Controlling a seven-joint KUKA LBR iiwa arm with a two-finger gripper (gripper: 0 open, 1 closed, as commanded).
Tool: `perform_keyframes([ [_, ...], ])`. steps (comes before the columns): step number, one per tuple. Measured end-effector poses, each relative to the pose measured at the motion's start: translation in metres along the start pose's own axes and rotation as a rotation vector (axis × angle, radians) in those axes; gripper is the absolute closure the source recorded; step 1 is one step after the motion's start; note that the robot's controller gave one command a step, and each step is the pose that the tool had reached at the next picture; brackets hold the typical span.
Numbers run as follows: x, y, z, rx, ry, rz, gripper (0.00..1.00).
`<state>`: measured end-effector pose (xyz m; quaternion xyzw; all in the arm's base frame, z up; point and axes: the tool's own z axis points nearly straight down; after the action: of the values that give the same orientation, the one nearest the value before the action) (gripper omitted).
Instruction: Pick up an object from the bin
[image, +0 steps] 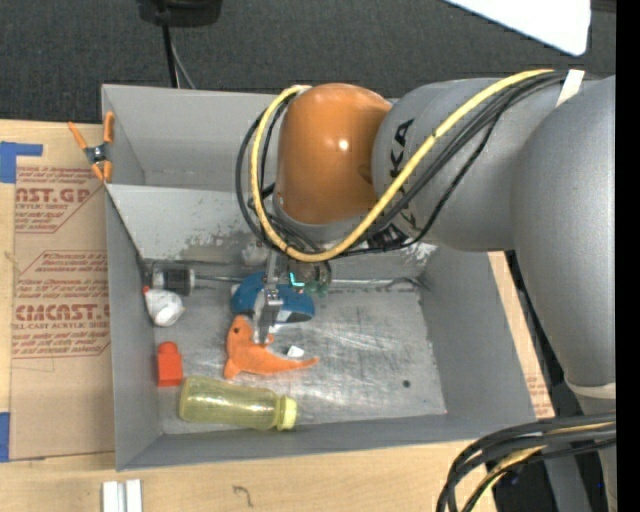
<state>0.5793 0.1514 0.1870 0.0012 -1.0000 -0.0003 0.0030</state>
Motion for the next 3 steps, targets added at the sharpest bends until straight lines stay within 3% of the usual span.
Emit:
perform_keyframes([
  [1,-0.002,-0.001,-0.004,-0.001,-0.008,0.002,0.00],
  [2,0.015,-0.004,0.062,-0.002,-0.013,-0.087,0.00],
  [3,0.020,-0.006,0.112,-0.001,-0.005,-0.142,0.00],
])
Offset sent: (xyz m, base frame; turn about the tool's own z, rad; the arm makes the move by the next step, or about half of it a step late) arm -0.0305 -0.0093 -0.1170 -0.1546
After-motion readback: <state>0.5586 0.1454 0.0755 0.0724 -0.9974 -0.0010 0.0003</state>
